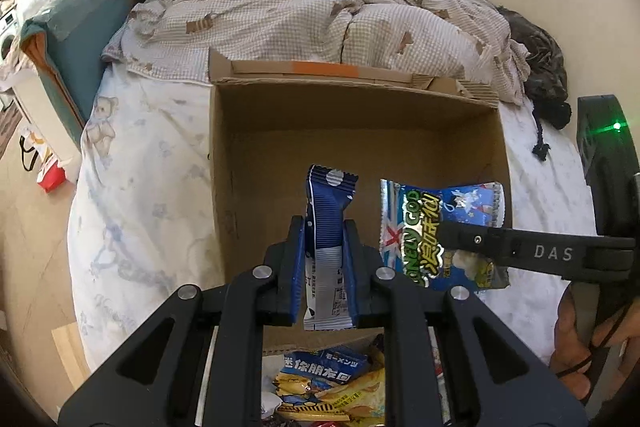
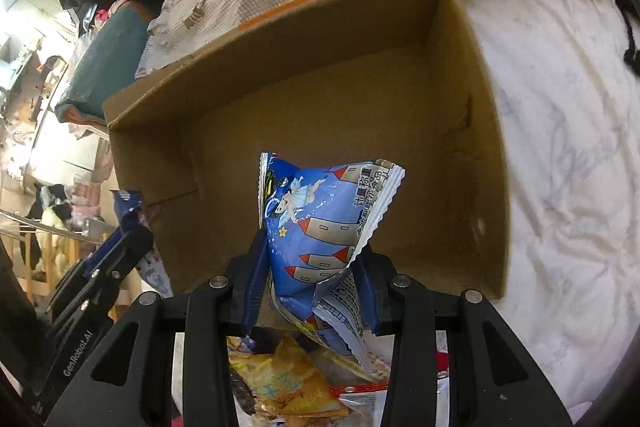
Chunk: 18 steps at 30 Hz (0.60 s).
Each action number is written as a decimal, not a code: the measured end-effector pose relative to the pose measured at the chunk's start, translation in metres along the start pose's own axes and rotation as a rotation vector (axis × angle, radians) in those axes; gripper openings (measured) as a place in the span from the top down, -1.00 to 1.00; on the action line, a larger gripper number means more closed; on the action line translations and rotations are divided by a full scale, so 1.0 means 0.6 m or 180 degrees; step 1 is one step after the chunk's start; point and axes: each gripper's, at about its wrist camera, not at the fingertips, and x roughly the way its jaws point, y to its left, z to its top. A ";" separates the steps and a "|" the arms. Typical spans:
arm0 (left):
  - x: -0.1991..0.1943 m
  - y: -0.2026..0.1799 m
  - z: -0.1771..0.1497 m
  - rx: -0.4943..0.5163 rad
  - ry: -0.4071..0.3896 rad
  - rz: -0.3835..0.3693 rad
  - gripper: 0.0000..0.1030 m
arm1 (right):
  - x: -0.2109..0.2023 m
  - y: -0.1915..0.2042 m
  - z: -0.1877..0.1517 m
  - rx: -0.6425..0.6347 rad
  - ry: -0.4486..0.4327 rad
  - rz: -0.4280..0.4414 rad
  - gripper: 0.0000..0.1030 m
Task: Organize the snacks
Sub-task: 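Carry both snacks over the cardboard box and open both grippers to drop them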
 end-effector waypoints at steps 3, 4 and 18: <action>0.001 0.004 0.001 0.0002 -0.0058 0.0119 0.71 | 0.002 0.013 -0.004 -0.0092 -0.0014 0.0004 0.19; 0.001 0.004 0.001 -0.0002 -0.0077 0.0145 0.71 | 0.003 0.019 -0.004 -0.0146 -0.0027 -0.0005 0.19; -0.021 0.013 0.002 -0.0067 -0.0289 0.0255 -0.56 | 0.006 0.012 0.000 -0.0087 -0.0106 -0.0135 -0.09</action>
